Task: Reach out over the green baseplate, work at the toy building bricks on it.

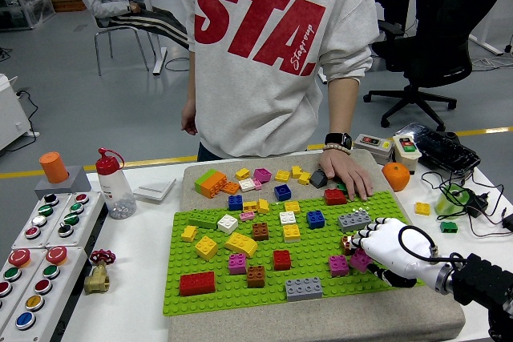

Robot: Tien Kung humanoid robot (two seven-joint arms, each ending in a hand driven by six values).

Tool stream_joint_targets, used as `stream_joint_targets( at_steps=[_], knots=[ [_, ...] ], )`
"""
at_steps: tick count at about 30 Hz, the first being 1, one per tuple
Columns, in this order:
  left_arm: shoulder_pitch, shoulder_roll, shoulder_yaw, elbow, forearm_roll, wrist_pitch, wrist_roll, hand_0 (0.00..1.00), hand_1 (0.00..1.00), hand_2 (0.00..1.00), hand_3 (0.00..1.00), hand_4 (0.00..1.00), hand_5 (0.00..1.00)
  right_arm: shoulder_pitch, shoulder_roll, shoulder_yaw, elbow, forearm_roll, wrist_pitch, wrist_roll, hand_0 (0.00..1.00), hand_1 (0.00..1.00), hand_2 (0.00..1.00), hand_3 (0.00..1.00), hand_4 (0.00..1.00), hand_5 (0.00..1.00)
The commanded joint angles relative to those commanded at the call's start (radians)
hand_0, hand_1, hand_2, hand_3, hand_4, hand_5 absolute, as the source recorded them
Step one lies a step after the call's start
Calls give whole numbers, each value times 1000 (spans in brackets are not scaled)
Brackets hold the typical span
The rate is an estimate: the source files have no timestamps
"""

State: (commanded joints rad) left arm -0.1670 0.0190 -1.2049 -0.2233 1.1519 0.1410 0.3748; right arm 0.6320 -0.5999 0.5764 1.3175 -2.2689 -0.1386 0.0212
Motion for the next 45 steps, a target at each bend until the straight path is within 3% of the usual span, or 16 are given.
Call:
stream_joint_targets(
  at_steps=[8,18,32,45],
  knots=[
    [1,1,1,1,-4,1,-3,663,618,622,485,376,998,15,0,-21,85,0,-5,1,677,738,763,630,579,91],
    [1,2,2,1,-8,2,-5,663,618,621,483,376,998,66,37,-88,114,0,-9,4,673,735,761,621,578,100],
    [-2,5,5,1,-12,3,-6,663,618,620,481,377,998,127,101,-166,64,0,-3,3,674,735,761,621,577,104],
    [-6,5,7,1,-14,3,-8,663,618,620,480,377,998,143,124,-184,20,0,13,-6,677,741,771,629,576,106]
  ],
)
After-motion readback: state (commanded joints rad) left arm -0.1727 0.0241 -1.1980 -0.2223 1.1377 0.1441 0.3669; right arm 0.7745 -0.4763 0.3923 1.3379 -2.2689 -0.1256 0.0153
